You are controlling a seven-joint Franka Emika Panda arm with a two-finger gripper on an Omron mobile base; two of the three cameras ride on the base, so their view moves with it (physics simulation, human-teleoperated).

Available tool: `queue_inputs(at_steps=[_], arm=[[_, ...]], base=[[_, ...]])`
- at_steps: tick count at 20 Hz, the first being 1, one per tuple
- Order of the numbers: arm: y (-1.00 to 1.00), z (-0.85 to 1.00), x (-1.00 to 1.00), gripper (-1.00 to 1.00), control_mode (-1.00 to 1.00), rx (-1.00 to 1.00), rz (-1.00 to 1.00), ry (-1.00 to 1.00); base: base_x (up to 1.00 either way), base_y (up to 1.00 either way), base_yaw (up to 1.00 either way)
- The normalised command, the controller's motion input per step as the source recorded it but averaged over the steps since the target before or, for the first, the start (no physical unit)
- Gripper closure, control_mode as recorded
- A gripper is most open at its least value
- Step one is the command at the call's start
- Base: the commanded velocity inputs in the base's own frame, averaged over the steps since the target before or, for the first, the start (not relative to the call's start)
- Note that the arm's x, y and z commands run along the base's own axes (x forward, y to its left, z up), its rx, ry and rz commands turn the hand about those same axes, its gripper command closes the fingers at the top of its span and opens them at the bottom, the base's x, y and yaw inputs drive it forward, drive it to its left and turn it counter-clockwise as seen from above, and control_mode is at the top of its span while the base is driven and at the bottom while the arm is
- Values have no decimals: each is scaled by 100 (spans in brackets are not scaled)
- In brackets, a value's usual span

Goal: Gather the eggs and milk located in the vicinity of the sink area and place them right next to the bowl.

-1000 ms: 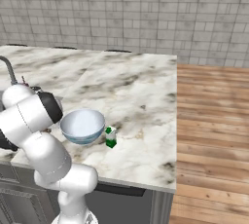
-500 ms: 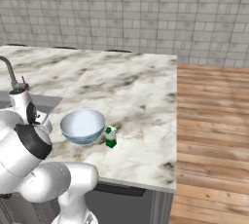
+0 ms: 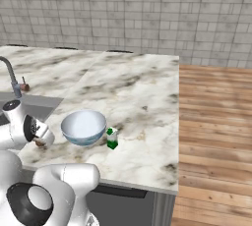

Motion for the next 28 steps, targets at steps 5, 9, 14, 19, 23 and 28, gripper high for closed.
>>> queue_inputs(at_steps=[5,9,14,19,23,28], arm=[[-12,12,0,100,-100,0,-32,-8],[0,27,15,100,-100,0,-28,-3],[-26,-3,33,100,-100,1,-16,5],[-26,-2,13,100,-100,0,-7,1],[0,-20,0,100,-100,2,0,1],[0,-31,0,100,-100,1,0,0]], base=[[0,0,0],[0,0,0],[0,0,0],[0,0,0],[0,0,0],[0,0,0]])
